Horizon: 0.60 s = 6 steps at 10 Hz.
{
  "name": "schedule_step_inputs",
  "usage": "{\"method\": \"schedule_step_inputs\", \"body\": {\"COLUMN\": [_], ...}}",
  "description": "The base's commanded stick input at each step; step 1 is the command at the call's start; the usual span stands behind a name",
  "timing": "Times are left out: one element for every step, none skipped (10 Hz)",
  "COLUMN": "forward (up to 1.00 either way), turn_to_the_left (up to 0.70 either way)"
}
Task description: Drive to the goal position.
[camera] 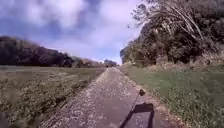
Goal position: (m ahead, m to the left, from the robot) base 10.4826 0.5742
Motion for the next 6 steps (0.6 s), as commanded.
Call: {"method": "schedule_step_inputs", "body": {"forward": [0.70,0.70,0.70,0.70,0.70,0.70], "turn_to_the_left": [0.00,-0.01,-0.01,0.00,0.00,0.00]}}
